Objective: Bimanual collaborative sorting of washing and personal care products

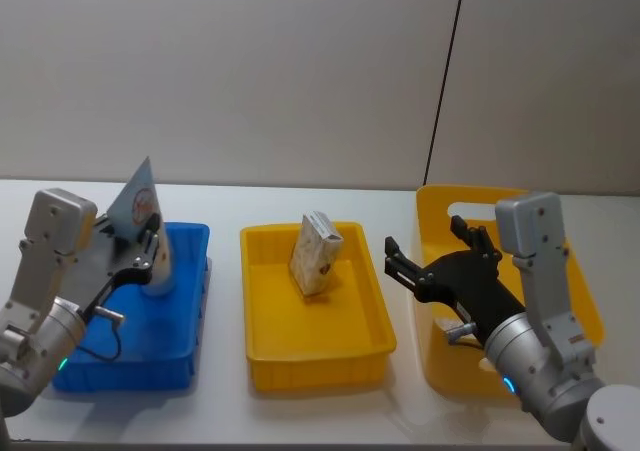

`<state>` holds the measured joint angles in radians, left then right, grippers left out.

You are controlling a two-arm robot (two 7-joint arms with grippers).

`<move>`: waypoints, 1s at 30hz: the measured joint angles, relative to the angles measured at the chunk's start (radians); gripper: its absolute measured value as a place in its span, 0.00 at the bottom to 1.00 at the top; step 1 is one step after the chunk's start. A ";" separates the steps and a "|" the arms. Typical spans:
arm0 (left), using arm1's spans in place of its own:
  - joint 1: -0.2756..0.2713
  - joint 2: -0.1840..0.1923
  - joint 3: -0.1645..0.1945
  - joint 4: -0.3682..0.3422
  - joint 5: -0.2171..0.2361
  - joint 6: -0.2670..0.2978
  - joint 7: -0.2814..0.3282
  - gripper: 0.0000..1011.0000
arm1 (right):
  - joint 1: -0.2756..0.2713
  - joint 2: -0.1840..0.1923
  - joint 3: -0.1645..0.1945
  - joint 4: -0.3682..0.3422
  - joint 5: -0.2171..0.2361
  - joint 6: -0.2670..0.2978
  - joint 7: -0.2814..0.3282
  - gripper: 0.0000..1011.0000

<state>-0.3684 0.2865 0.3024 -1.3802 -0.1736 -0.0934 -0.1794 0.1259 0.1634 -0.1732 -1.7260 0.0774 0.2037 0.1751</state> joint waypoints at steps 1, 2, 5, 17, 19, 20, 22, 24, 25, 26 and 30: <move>0.000 0.000 0.000 0.000 0.000 0.000 0.000 0.26 | 0.000 0.000 0.000 0.000 0.000 0.000 0.000 0.99; 0.001 0.005 0.000 -0.007 -0.007 -0.006 -0.018 0.26 | 0.000 0.000 0.000 0.000 0.000 0.000 0.000 0.99; 0.001 0.012 0.000 -0.018 -0.023 -0.017 -0.054 0.26 | 0.000 0.000 0.000 0.000 0.000 0.000 0.000 0.99; -0.019 0.020 0.023 -0.046 -0.058 -0.036 -0.166 0.26 | 0.000 0.000 0.000 0.000 0.000 0.000 0.000 0.99; -0.028 0.017 0.033 -0.048 -0.060 -0.037 -0.183 0.26 | 0.000 0.000 0.000 0.000 0.000 0.000 0.000 0.99; -0.031 0.016 0.037 -0.048 -0.061 -0.037 -0.187 0.26 | 0.000 0.000 0.000 0.000 0.000 0.000 0.000 0.99; -0.040 0.011 0.047 -0.048 -0.062 -0.037 -0.200 0.26 | 0.000 0.000 0.000 0.000 0.000 0.000 0.000 0.99; -0.051 0.004 0.059 -0.046 -0.062 -0.038 -0.210 0.26 | 0.000 0.000 0.000 0.000 0.000 0.000 0.000 0.99; -0.057 -0.001 0.066 -0.043 -0.062 -0.038 -0.216 0.26 | 0.000 0.000 0.000 0.000 0.000 0.000 0.000 0.99; -0.060 -0.003 0.069 -0.042 -0.062 -0.038 -0.219 0.26 | 0.000 0.000 0.000 0.000 0.000 0.000 0.000 0.99; -0.074 -0.013 0.083 -0.034 -0.063 -0.038 -0.229 0.26 | 0.000 0.000 0.000 0.000 0.000 0.000 0.000 0.99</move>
<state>-0.4425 0.2734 0.3852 -1.4141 -0.2367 -0.1310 -0.4082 0.1260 0.1634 -0.1732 -1.7259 0.0774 0.2037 0.1751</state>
